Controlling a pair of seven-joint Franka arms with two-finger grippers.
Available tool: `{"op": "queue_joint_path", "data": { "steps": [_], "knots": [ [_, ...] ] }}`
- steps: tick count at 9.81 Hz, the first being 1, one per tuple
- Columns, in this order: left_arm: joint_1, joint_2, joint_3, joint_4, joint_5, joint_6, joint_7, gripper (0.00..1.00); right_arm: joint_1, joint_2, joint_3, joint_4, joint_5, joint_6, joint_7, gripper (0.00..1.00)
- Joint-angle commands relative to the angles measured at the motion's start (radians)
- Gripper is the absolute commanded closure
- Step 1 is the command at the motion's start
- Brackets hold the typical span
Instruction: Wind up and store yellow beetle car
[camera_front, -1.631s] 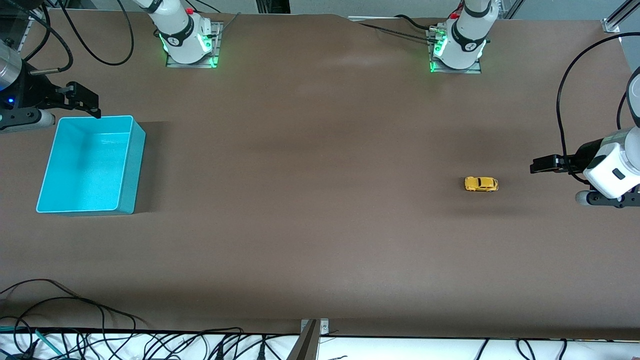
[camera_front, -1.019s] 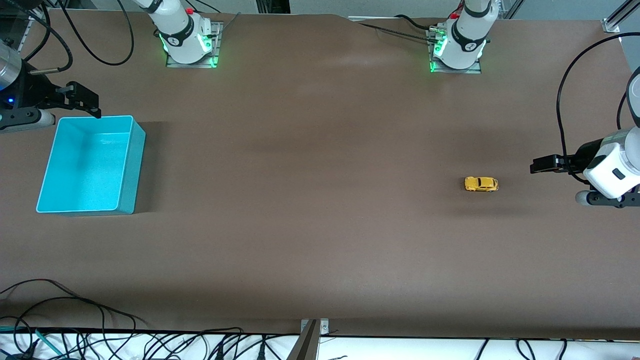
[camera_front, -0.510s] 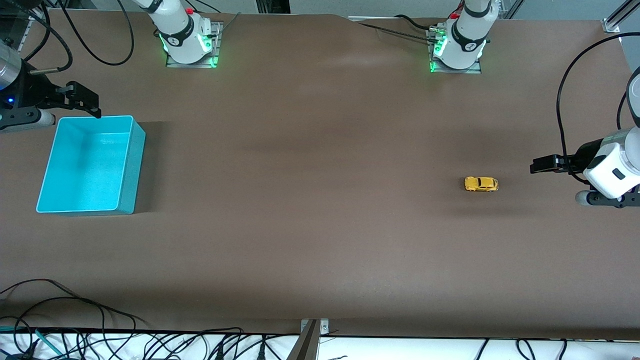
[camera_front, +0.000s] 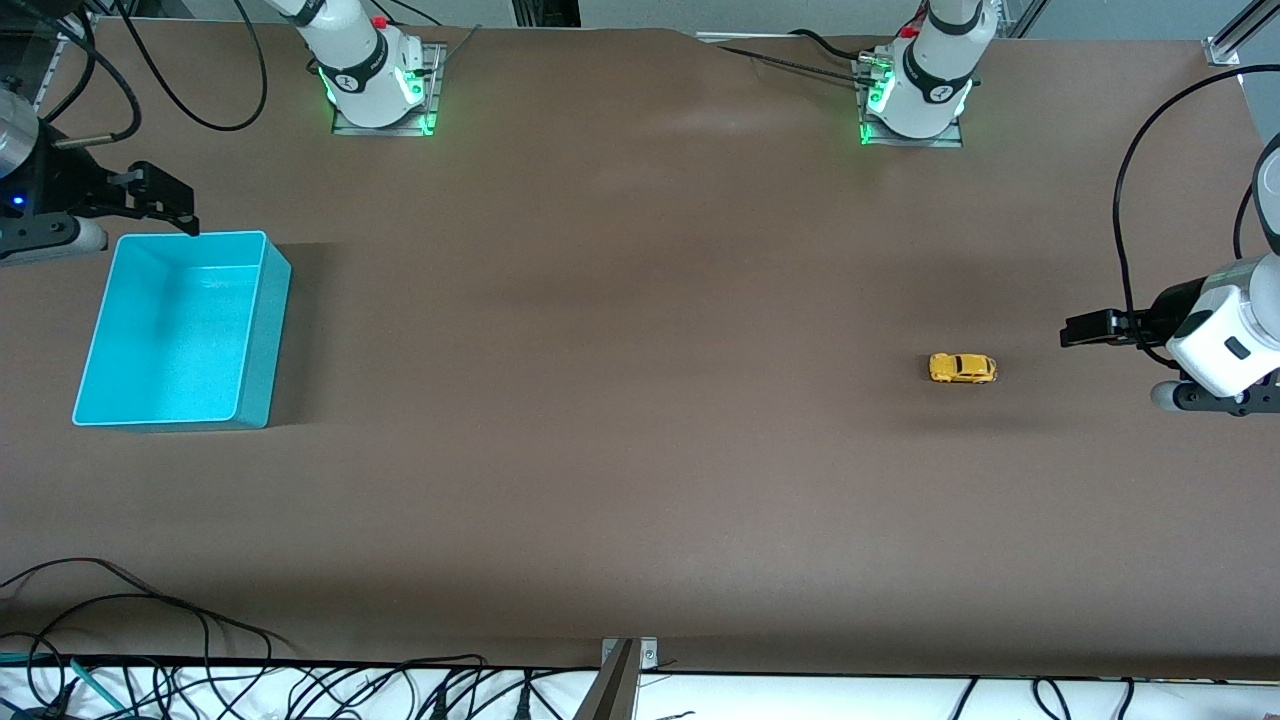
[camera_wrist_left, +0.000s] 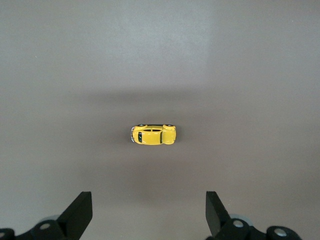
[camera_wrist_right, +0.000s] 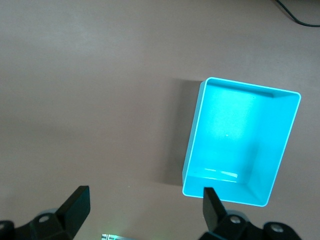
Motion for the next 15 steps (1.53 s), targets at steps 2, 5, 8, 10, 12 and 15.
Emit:
{"op": "queue_joint_path", "data": {
  "steps": [2, 5, 8, 10, 12, 15],
  "knots": [
    [-0.002, -0.01, 0.001, -0.001, 0.01, 0.002, 0.023, 0.0, -0.01, 0.013, -0.005, 0.022, 0.021, -0.018, -0.031, 0.0],
    [-0.002, -0.01, 0.001, -0.006, 0.008, 0.002, 0.023, 0.0, -0.008, 0.021, -0.004, 0.02, 0.047, -0.018, -0.031, 0.0],
    [0.0, 0.007, 0.001, -0.012, 0.01, 0.006, 0.024, 0.0, -0.008, 0.021, -0.004, 0.022, 0.047, -0.018, -0.031, 0.0],
    [0.0, 0.007, -0.001, -0.015, 0.01, 0.009, 0.027, 0.0, -0.008, 0.021, -0.004, 0.02, 0.047, -0.018, -0.031, 0.0],
    [0.0, 0.008, -0.001, -0.015, 0.013, 0.009, 0.095, 0.0, -0.008, 0.021, -0.004, 0.02, 0.047, -0.02, -0.031, 0.0],
    [-0.003, 0.009, -0.001, -0.016, 0.016, 0.008, 0.096, 0.0, -0.008, 0.021, -0.004, 0.02, 0.047, -0.02, -0.031, 0.0]
  ]
}}
